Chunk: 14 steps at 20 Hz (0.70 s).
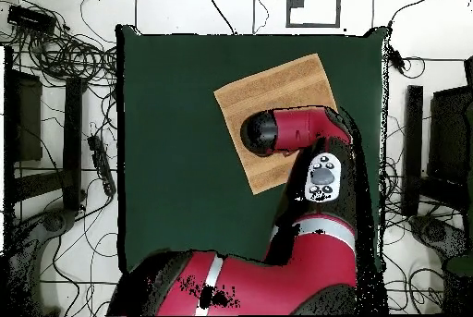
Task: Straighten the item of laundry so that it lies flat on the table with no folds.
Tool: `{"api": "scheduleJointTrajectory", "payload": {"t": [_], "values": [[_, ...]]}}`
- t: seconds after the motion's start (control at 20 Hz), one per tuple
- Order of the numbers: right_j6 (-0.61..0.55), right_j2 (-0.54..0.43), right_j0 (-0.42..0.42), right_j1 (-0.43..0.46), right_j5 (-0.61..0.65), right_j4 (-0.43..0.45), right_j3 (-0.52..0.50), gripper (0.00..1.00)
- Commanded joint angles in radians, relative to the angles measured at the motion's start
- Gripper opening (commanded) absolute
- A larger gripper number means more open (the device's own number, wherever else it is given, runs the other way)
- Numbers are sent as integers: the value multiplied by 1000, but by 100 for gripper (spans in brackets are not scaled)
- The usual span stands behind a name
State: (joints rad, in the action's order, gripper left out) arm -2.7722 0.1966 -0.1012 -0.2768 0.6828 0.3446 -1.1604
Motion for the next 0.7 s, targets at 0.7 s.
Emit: {"api": "scheduleJointTrajectory", "payload": {"t": [0.7], "values": [[78, -26, 33, 268, 98, 50, 536, 100]]}}
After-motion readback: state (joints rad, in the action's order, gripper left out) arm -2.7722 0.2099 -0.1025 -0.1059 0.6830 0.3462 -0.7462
